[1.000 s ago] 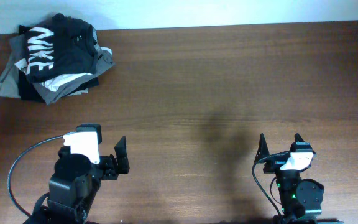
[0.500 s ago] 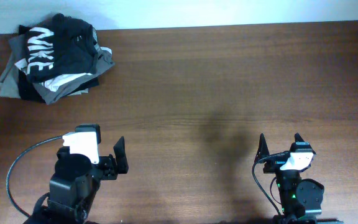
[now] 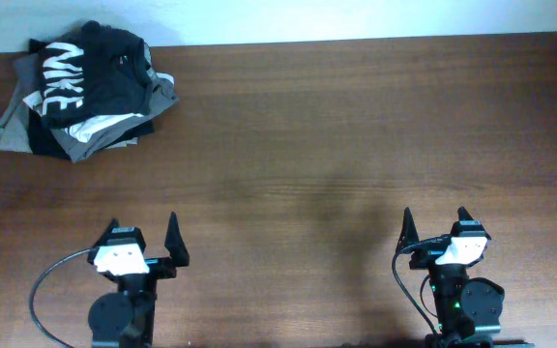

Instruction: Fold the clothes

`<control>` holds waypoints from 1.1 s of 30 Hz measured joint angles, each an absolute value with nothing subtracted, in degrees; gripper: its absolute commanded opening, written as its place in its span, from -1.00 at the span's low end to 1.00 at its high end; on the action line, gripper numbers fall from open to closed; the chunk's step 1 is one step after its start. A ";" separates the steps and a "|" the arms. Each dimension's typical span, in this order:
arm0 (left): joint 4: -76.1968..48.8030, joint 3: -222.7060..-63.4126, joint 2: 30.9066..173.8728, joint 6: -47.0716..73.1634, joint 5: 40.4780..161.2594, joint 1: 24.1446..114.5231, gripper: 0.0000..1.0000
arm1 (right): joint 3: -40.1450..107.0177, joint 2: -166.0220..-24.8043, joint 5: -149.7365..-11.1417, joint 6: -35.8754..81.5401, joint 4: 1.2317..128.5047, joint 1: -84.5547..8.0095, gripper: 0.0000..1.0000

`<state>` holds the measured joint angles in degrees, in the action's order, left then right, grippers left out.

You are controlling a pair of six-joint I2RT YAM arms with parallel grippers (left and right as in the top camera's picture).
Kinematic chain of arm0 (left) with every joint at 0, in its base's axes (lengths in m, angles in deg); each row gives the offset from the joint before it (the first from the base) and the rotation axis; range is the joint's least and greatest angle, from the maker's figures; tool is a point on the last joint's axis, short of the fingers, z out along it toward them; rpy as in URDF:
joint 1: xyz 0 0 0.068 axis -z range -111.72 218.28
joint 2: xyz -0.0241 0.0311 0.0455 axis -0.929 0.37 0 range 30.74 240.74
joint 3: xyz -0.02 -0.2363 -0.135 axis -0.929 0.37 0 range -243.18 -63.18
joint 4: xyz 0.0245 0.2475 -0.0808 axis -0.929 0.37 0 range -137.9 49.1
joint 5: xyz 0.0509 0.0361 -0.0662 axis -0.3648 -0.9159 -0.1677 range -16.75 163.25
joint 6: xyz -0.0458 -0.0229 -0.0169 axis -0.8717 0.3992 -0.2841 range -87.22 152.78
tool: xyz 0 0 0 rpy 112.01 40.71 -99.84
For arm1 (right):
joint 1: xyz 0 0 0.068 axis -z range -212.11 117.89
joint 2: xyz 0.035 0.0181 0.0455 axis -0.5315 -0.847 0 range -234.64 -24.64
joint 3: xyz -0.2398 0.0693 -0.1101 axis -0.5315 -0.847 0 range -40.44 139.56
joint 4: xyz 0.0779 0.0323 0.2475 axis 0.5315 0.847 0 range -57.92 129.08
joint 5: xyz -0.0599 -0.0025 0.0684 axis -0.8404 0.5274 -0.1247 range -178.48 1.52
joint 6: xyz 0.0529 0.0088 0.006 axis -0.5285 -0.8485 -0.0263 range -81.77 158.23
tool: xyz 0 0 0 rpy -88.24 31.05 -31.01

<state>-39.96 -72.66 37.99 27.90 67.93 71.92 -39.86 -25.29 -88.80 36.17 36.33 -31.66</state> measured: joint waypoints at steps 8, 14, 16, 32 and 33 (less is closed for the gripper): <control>-44.11 -64.51 31.63 32.20 72.48 68.19 0.98 | -39.86 -25.26 -88.80 36.56 36.33 -31.66 0.97; -43.21 -64.18 31.63 35.92 72.70 68.19 0.98 | -39.86 -25.26 -88.80 36.56 36.33 -31.66 0.97; -43.21 -64.18 31.63 36.36 72.67 68.19 0.98 | -39.86 -25.29 -88.80 36.58 36.33 -31.66 0.97; -43.19 -64.18 31.63 36.49 72.67 68.19 0.98 | -39.86 -25.26 -88.80 36.56 36.36 -31.66 0.97; -43.19 -64.18 31.63 36.49 72.70 68.19 0.98 | -39.86 -25.26 -88.80 36.58 36.33 -31.66 0.97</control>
<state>-43.19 -64.18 31.63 36.49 72.70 68.19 -39.86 -25.26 -88.80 36.58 36.33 -31.66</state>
